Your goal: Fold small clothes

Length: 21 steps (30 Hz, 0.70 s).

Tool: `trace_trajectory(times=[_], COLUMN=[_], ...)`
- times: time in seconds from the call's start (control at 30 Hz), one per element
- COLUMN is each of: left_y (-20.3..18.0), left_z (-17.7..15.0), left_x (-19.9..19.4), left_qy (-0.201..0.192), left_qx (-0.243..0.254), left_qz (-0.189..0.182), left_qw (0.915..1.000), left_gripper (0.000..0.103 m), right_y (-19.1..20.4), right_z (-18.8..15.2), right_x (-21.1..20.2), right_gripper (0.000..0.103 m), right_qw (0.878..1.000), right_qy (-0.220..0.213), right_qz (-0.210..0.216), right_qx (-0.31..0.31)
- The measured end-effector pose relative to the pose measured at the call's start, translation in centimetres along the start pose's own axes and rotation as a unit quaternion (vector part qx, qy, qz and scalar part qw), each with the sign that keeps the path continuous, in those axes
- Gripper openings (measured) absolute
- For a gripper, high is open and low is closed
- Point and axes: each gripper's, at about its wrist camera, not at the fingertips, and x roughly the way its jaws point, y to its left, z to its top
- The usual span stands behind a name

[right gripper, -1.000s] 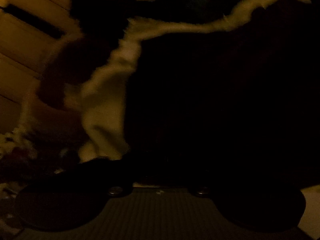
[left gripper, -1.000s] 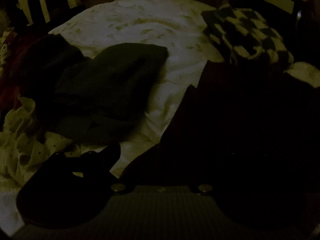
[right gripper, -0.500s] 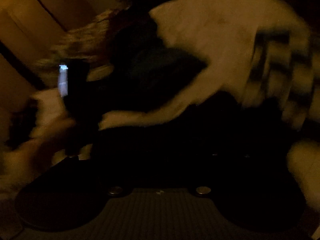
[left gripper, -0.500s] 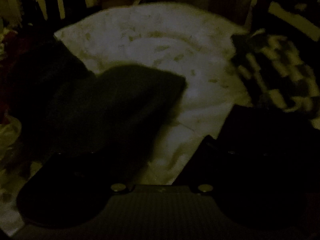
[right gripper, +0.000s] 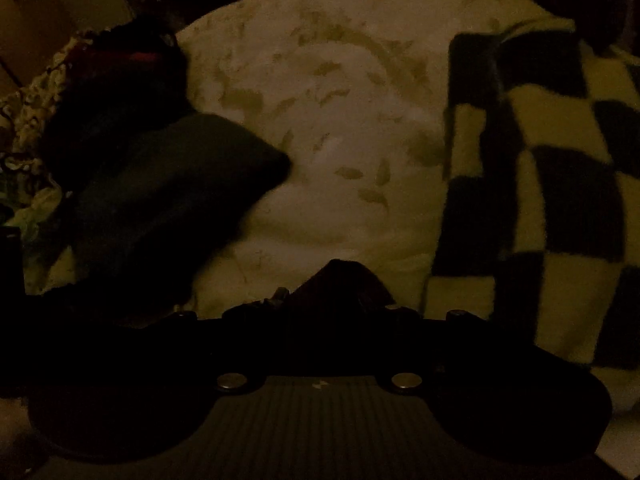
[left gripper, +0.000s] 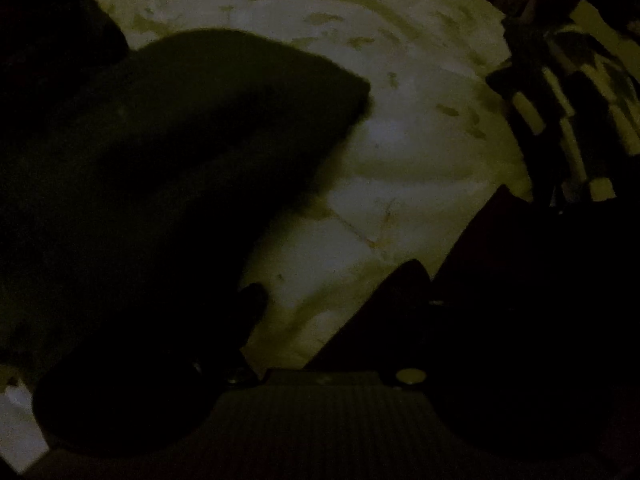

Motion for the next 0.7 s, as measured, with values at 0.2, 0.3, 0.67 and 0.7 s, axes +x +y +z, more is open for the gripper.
trace_trajectory(times=[0.2,0.3,0.67,0.7], left_y=[0.9,1.7,2.6,2.7], left_z=[-0.2,0.5,0.0,-0.2], left_x=[0.4,-0.2,-4.5,-5.7], left_qy=[-0.02,-0.048,-0.061,-0.06], left_qx=[-0.043,-0.069,-0.053,-0.044], left_qz=[-0.017,-0.026,-0.012,-0.008], left_qw=[0.9987,0.9961,0.9966,0.9972], left_gripper=[0.005,0.005,0.082,0.096], right_y=[-0.5,-1.3,-3.8,-3.8], right_z=[0.5,1.2,1.6,1.4], right_x=[0.3,-2.1,-2.9,-3.7], right_gripper=[0.002,0.002,0.03,0.034], right_qw=[0.999,0.994,0.989,0.988], right_qy=[-0.028,-0.105,-0.144,-0.154], right_qz=[0.017,-0.028,-0.022,-0.028], right_qx=[-0.003,-0.003,0.008,0.009])
